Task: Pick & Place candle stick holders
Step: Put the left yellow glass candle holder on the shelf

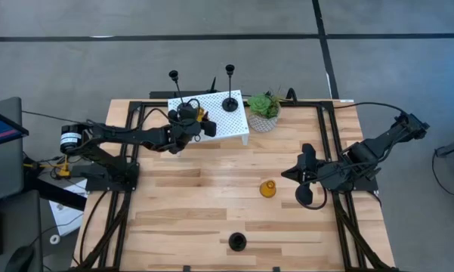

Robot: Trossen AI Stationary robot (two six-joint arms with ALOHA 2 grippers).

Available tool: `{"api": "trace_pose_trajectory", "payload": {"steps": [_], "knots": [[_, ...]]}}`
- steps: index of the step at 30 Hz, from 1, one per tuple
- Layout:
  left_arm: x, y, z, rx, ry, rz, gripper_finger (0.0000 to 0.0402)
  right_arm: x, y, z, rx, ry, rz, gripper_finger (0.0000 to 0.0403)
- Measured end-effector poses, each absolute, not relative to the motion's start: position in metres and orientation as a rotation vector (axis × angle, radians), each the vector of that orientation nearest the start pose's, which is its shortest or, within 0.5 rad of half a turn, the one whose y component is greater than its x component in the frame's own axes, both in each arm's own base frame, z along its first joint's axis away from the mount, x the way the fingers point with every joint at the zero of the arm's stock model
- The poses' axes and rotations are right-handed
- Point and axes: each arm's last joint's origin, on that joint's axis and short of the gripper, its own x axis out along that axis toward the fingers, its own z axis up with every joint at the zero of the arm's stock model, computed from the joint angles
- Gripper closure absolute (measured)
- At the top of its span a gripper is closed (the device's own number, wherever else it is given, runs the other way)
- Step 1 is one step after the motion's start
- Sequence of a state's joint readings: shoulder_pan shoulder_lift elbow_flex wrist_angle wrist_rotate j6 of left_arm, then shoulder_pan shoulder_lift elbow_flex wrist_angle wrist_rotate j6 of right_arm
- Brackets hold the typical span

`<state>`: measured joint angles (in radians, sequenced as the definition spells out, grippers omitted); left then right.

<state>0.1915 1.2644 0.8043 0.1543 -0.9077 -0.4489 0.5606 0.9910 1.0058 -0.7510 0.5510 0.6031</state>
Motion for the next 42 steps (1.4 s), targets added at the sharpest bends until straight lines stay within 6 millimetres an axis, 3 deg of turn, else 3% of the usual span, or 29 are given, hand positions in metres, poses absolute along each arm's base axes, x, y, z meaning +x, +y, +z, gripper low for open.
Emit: {"api": "trace_pose_trajectory", "payload": {"steps": [7,13,25,34,42], "knots": [[0.26,0.073,0.275,-0.295,0.049,1.112,0.0113,0.167,0.087,0.326,0.195,0.597,-0.176,0.0403],[0.26,0.071,0.277,-0.319,0.055,1.033,0.0095,0.167,0.087,0.326,0.195,0.597,-0.176,0.0403],[0.241,0.065,0.302,-0.279,0.004,1.0,0.0111,0.167,0.087,0.326,0.196,0.596,-0.176,0.0403],[0.223,0.042,0.326,-0.323,-0.085,0.875,0.0114,0.167,0.087,0.326,0.196,0.596,-0.176,0.0403],[0.236,0.025,0.318,-0.423,-0.045,0.675,0.0153,0.167,0.086,0.326,0.187,0.581,-0.202,0.0403]]}}
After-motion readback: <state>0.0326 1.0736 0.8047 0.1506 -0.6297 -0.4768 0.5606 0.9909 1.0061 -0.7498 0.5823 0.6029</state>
